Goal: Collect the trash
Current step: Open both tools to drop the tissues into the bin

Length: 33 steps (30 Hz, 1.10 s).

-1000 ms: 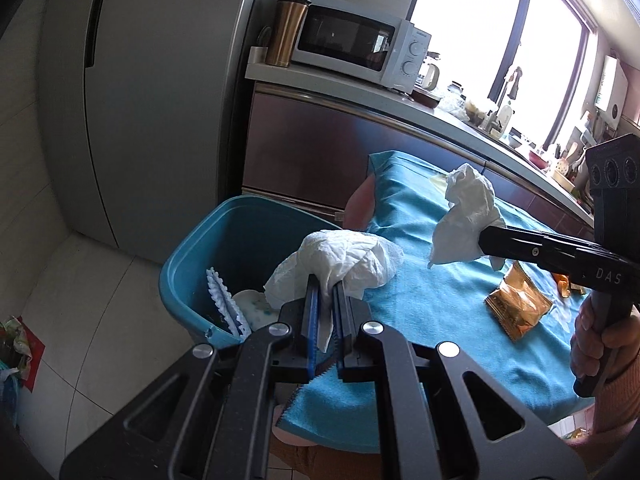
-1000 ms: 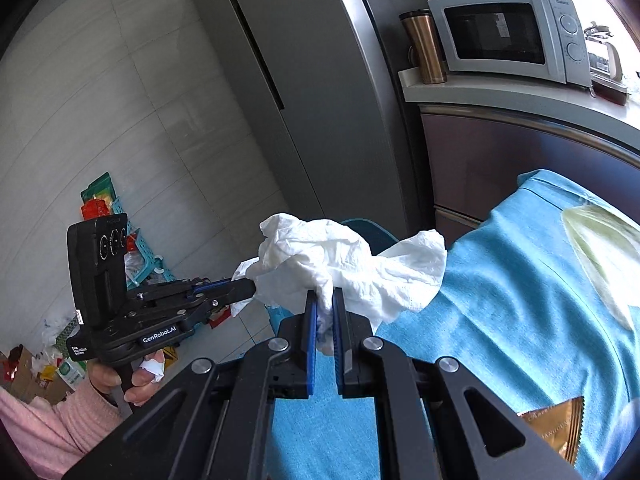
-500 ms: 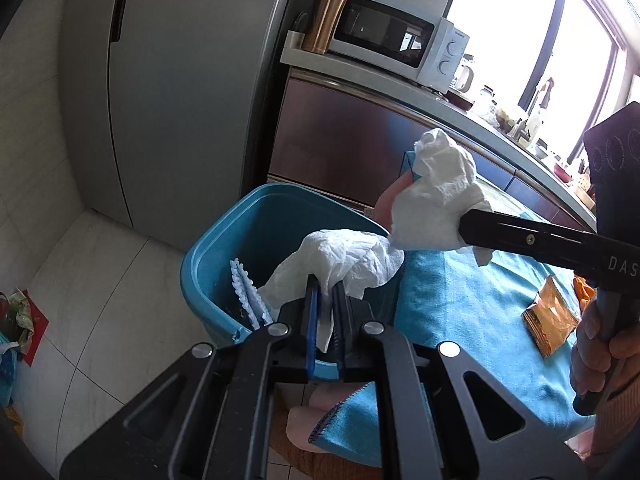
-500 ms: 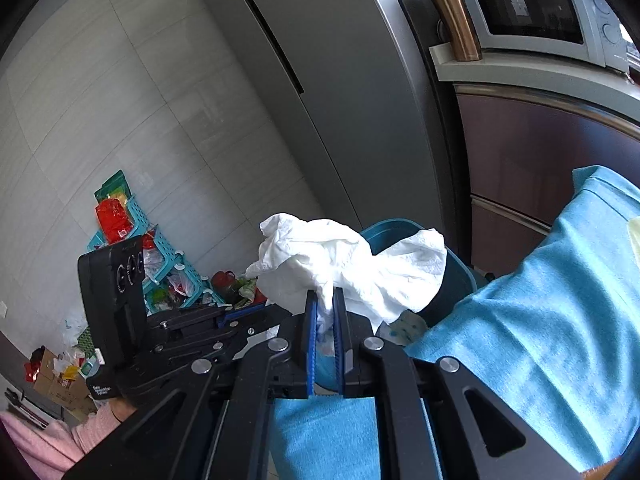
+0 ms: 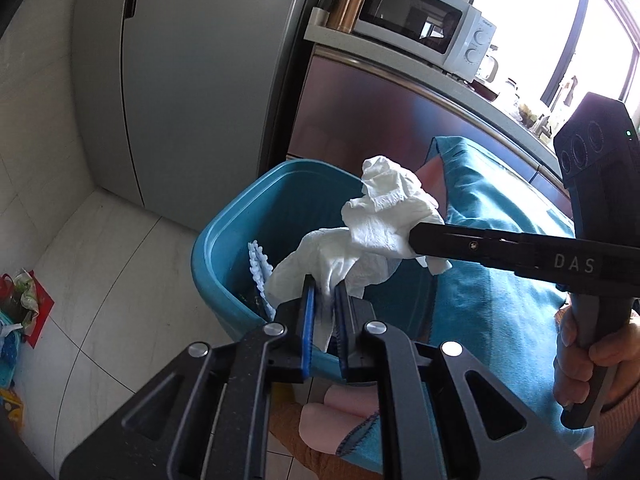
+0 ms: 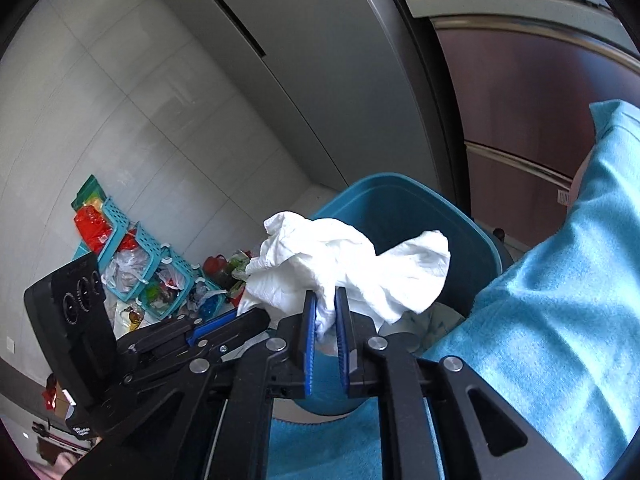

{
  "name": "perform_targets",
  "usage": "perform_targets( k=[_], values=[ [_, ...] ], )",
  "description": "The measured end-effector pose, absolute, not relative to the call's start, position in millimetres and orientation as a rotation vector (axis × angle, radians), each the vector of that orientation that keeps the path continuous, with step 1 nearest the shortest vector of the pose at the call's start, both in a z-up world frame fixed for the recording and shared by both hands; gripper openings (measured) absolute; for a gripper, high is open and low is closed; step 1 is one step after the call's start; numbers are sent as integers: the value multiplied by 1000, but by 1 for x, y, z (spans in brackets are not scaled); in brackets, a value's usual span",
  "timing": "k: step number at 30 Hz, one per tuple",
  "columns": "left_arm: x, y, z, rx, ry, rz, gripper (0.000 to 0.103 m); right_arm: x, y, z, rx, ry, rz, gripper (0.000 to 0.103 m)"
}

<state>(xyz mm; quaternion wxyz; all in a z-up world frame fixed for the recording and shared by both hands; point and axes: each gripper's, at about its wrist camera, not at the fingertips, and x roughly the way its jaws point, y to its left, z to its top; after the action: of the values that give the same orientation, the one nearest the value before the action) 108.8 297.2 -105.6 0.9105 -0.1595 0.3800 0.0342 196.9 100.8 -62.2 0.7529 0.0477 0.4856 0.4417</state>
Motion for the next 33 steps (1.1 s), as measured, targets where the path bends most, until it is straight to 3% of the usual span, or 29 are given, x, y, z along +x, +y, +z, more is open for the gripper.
perform_targets(
  k=[8,14,20,33],
  values=[
    [125,300,-122,-360,820,66,14,207,113,-73,82,1092,875,15],
    [143,298,-140,-392,866,45,31,209,111,-75,84,1081,853,18],
    [152,291,-151,-393,890,48,31,203,101,-73,83,1051,853,27],
    [119,252,-103,-294,746,-45,42,174,53,-46,106,959,912,33]
  ],
)
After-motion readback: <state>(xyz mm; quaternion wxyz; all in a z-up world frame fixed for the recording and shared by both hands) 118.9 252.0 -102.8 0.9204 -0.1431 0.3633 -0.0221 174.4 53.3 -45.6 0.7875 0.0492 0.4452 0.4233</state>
